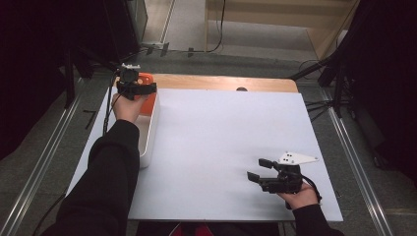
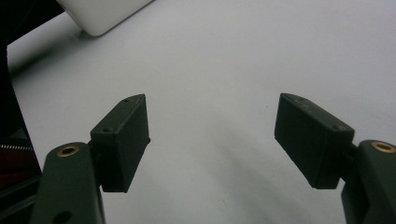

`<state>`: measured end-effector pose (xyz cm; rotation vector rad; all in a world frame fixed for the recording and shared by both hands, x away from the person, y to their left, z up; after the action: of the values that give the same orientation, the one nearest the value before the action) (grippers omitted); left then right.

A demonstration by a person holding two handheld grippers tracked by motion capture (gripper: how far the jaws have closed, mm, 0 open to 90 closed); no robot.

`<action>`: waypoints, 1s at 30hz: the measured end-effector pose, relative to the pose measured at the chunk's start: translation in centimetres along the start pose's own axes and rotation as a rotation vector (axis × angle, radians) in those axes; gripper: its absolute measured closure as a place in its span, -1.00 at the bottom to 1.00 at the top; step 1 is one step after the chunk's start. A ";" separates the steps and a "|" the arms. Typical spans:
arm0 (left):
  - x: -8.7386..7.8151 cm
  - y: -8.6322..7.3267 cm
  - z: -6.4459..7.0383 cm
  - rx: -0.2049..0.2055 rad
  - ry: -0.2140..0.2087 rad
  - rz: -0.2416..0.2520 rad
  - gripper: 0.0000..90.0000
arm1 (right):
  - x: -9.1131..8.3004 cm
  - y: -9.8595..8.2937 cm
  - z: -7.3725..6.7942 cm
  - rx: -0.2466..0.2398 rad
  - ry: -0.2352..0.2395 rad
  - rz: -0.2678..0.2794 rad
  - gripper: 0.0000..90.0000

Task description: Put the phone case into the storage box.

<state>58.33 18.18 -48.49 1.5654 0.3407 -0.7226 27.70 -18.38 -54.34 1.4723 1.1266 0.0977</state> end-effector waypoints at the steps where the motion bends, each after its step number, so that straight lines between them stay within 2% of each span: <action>1: 0.0 0.0 0.0 0.003 0.001 -0.001 -0.68 | 0.0 0.0 0.0 0.003 0.001 0.002 -0.44; 5: 0.0 0.1 0.0 0.000 0.006 0.010 -0.81 | 0.0 0.1 -0.1 0.008 0.003 0.004 -0.44; 10: -0.1 0.2 0.1 0.001 -0.013 0.015 -0.83 | 0.0 0.1 -0.1 0.003 0.004 0.006 -0.44; 16: -0.5 0.6 0.0 0.020 0.005 0.035 -0.83 | 0.0 0.1 -0.1 0.003 0.004 0.004 -0.44; 19: -0.8 0.9 -0.2 0.016 -0.001 0.042 -0.83 | 0.0 0.0 -0.1 -0.001 0.004 0.001 -0.44; 25: -1.5 1.3 -0.6 -0.009 -0.021 0.049 -0.83 | 0.1 0.0 -0.1 -0.003 0.005 -0.002 -0.44; 30: -2.1 1.3 -0.7 -0.029 -0.060 0.035 -0.83 | 0.1 -0.1 -0.1 -0.001 0.007 -0.011 -0.44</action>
<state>57.70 19.08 -46.15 1.5158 0.2780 -0.7329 27.63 -18.22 -54.44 1.4657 1.1399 0.0960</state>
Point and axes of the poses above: each handheld gripper's, and its own axes: x roughly forward along the jaws, y roughly out of its top, z roughly to its right, the point moved 10 cm from there along x, roughly forward along the jaws
